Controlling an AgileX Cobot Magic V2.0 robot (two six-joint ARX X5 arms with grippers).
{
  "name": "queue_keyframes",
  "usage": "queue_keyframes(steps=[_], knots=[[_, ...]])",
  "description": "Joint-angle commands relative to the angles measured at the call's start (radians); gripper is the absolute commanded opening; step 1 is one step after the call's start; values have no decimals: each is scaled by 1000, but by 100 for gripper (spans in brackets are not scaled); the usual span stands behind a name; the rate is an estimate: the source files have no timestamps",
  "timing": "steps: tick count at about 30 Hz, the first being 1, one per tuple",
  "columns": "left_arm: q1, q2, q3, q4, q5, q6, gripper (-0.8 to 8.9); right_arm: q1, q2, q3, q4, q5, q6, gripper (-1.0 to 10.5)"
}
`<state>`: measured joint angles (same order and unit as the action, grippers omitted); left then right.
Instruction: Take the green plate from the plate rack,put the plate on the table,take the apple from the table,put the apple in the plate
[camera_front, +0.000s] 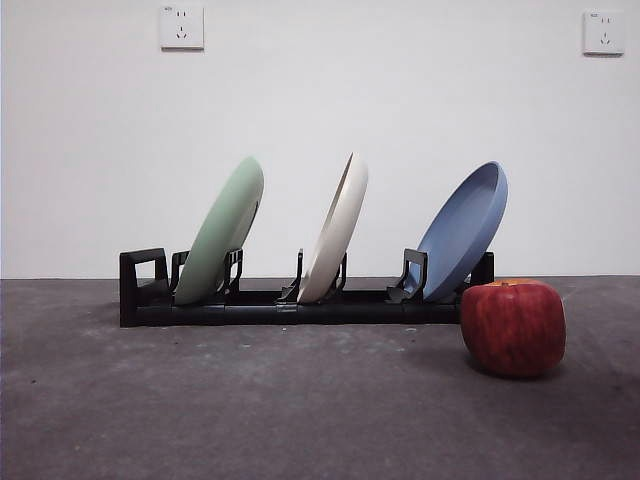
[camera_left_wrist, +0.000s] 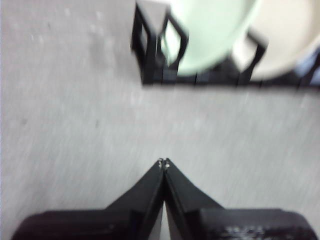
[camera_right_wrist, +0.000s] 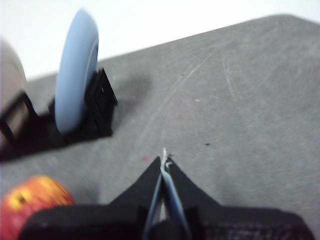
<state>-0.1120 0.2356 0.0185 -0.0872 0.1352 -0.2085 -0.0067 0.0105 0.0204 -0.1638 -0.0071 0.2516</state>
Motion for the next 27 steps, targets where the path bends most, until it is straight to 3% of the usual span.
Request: queue_keyframes(steps=[1,6,11,20,27], knots=[[2,0,19,29,13,-124,-3,1,-1,12,65,-15,170,-17],[2,24,124,28,113,-146,-5,1,25,124,82,-27,154,-17],[2,97,286,19,139,-146,-5,1,138,308,82,-60,54,-17],[2,330,645,-60,349,-144,-5,1,515,746,-112,-351,23,-17],[-3,578,1001,-378,495,-36,-5,29,835,1149,-421,-594,3,-17]])
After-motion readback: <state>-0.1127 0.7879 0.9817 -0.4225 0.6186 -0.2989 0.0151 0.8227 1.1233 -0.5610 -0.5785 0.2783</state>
